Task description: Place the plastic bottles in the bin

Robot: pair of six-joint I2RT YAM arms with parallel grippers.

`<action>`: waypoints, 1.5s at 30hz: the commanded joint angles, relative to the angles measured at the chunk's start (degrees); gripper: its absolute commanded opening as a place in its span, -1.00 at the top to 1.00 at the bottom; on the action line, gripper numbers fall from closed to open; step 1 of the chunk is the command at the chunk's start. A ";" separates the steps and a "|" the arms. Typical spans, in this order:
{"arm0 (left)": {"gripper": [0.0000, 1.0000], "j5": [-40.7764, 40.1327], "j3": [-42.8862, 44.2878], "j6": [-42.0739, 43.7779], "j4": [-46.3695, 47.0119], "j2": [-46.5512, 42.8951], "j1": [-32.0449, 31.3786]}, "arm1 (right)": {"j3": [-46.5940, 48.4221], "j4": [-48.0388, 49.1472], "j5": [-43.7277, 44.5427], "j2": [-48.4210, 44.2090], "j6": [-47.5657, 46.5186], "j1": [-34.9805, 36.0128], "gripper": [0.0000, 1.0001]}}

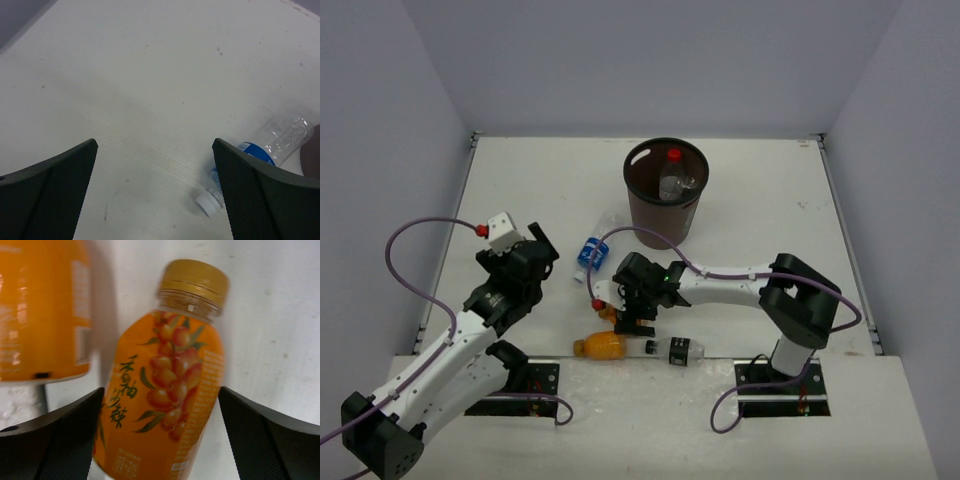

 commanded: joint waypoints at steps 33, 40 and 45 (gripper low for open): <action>-1.00 8.67 0.75 4.20 6.96 2.08 0.40 | 24.04 11.66 36.08 -23.99 25.78 -19.18 0.25; -1.00 19.53 1.08 10.27 15.48 8.98 0.40 | 30.16 7.57 33.85 -13.04 30.91 -21.52 -0.68; -1.00 24.72 3.10 12.66 17.07 16.08 0.40 | 31.08 7.01 32.73 -12.40 34.12 -22.45 -0.98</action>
